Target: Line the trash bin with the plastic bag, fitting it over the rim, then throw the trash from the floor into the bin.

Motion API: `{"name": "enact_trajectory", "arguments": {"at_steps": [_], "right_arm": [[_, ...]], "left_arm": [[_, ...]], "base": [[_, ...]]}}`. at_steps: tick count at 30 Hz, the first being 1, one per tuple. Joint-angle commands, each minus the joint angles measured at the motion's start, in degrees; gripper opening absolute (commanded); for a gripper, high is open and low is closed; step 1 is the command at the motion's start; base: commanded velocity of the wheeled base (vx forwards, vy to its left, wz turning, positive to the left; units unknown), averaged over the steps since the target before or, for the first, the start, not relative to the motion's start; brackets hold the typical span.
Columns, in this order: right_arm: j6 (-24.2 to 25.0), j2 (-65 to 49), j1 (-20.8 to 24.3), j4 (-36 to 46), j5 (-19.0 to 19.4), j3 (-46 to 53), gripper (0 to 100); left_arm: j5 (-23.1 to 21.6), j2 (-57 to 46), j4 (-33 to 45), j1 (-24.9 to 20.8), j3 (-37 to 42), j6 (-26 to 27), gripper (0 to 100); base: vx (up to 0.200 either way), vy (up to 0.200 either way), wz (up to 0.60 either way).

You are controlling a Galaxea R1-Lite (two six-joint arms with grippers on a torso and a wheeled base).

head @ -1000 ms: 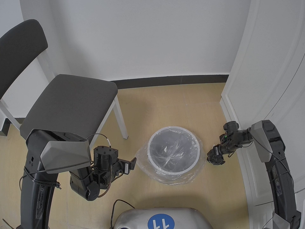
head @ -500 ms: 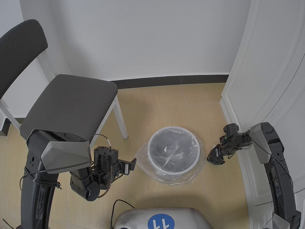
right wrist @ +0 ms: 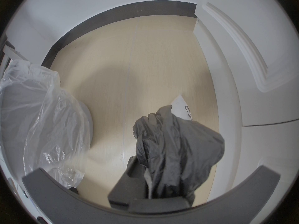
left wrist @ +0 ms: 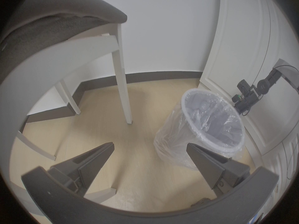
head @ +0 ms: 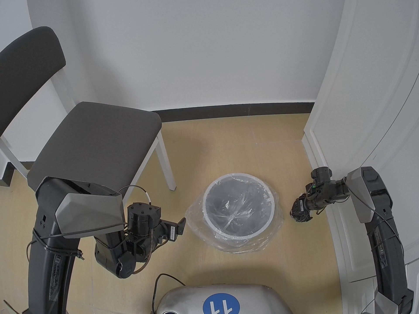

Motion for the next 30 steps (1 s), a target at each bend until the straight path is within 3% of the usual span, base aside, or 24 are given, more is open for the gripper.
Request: {"name": "enact_trajectory", "arguments": {"at_steps": [1,5,9,14,21,30], "right_arm": [[-0.1,0.2,-0.6,-0.2,0.0,0.0,0],[-0.1,0.2,-0.6,-0.2,0.0,0.0,0],[0.0,0.2,-0.6,-0.2,0.0,0.0,0],[-1.1,0.7,-0.3,-0.6,0.3,0.0,0],[-2.1,1.0,-0.2,-2.0,0.4,0.0,0],[-3.6,-2.0,-0.4,-1.1,0.5,0.0,0]], "left_arm": [[2.9,-1.6,-6.3,-1.6,5.9,0.2,100],[3.4,-1.6,-9.2,-2.3,9.2,-0.1,100],[9.5,-4.6,-9.0,-7.4,16.0,-5.5,100],[10.5,-4.2,-8.9,-9.0,14.4,-7.0,100],[11.1,-5.7,-8.9,-6.2,14.4,-6.8,100],[10.9,-18.0,-8.9,-4.8,19.8,-5.5,100]], "base": [[0.000,0.000,0.00],[0.000,0.000,0.00],[0.000,0.000,0.00],[0.000,0.000,0.00],[0.000,0.000,0.00],[0.000,0.000,0.00]]}}
